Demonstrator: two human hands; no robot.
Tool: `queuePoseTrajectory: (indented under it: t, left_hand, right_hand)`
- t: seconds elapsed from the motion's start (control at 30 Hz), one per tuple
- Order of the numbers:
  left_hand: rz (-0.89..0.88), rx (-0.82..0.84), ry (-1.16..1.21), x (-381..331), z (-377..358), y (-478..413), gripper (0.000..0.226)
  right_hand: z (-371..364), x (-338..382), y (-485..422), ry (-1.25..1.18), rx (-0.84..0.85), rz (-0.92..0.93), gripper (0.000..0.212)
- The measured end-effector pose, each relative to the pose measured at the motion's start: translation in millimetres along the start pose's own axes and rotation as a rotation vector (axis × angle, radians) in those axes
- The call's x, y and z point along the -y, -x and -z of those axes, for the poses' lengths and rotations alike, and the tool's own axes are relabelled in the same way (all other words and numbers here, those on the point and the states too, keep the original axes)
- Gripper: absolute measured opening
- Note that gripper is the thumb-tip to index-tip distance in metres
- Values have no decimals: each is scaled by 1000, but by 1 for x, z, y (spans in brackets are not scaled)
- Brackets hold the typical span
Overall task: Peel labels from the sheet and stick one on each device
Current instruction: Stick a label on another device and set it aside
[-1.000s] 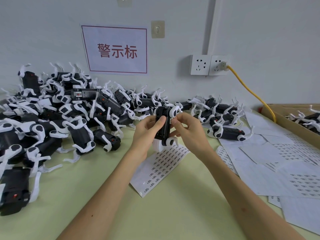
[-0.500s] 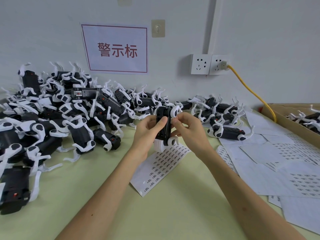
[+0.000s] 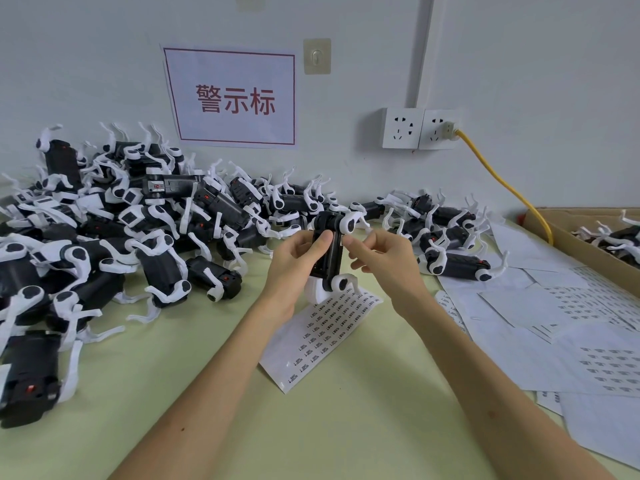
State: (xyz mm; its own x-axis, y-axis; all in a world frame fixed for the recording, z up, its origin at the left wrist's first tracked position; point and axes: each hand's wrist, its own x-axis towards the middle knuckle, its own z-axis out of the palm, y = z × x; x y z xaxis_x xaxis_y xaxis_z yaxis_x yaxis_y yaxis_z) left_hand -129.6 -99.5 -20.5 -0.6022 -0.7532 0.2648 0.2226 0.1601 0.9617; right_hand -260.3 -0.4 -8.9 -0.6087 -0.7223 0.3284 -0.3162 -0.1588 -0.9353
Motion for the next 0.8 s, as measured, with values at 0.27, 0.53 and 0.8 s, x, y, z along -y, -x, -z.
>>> queuePoseTrajectory:
  t: [0.27,0.53,0.8]
  left_hand:
    - [170,61,141,-8,-2,1,33]
    - [227,149,142,-9,-3,4,40]
    - [255,157,185,-11,1,5,36]
  right_hand:
    - [-3,7,4,-182,298,-144,27]
    - [-3,5,5,-133,280,-62,39]
    - [-4,2,5,-224,357,-62,38]
